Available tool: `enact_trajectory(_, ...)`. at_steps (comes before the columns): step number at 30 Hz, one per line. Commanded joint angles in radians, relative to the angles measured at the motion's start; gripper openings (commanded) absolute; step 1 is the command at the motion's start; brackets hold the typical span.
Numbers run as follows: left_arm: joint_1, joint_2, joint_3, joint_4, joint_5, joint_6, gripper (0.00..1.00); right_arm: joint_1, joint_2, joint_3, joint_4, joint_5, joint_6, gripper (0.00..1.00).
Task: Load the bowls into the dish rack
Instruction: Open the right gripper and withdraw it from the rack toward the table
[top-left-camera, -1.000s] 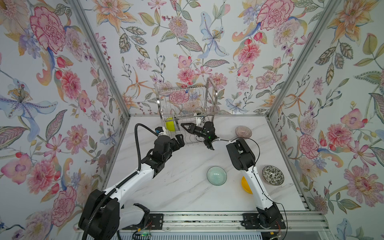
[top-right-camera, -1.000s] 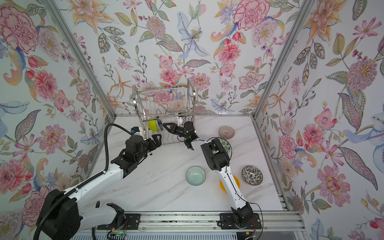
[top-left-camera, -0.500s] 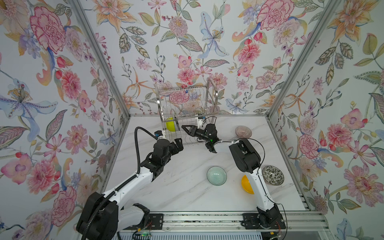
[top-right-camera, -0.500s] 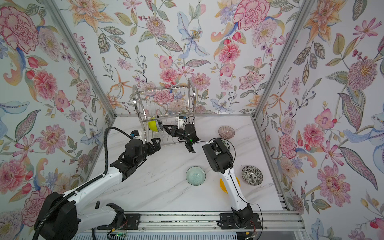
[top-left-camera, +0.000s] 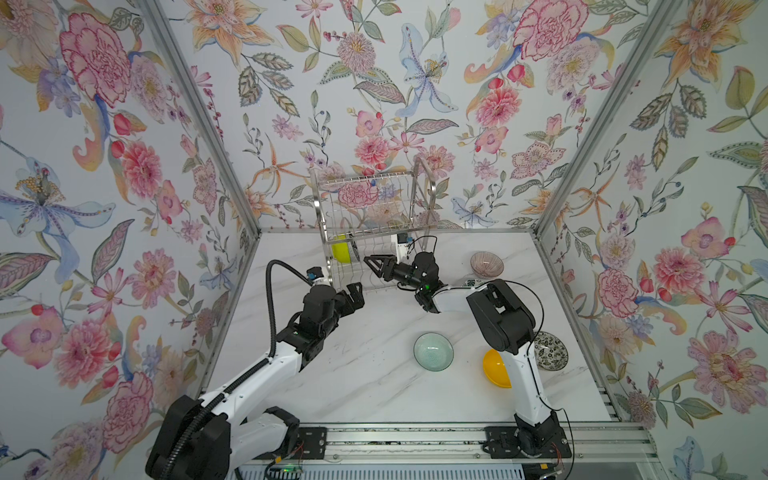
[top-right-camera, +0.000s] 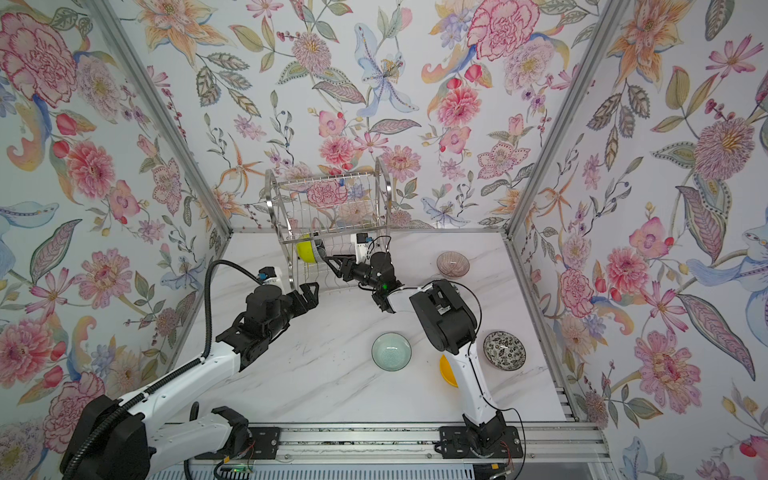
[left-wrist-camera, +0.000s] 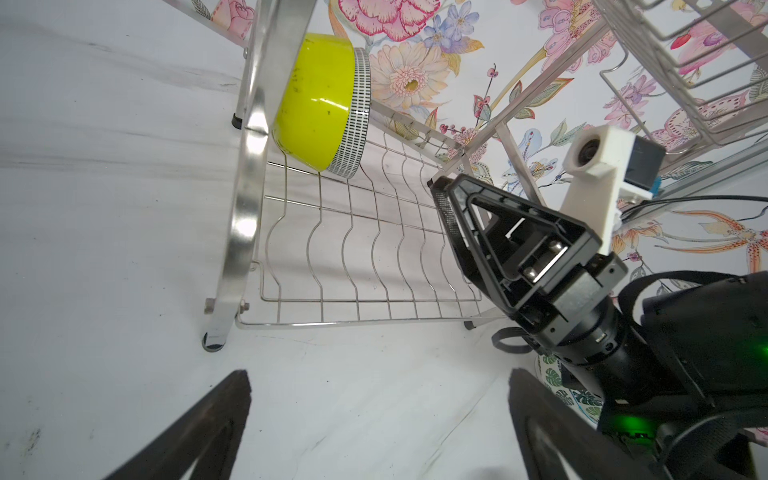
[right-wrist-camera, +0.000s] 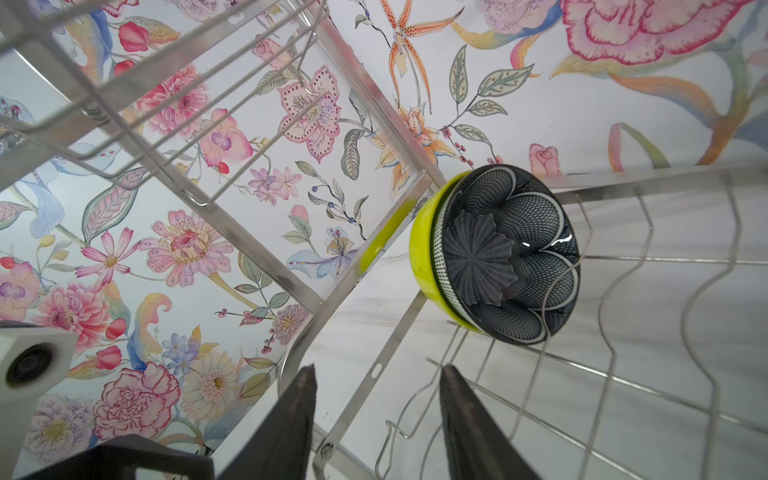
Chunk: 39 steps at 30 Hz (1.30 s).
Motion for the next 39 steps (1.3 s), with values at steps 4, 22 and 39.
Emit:
enact_trajectory(4,0.003,-0.076,-0.025,-0.038,0.019,-0.019,0.99,0.011,-0.085,-0.088,-0.002,0.085,-0.069,0.59)
enact_trajectory(22,0.01,-0.181,-0.139,0.024,0.06,0.017,0.99,0.06,-0.268,-0.277,-0.103,0.211,-0.159,0.99)
enact_trajectory(39,-0.041,-0.073,-0.153,0.183,0.17,-0.059,0.99,0.088,-0.689,-0.512,-0.632,0.507,-0.241,0.98)
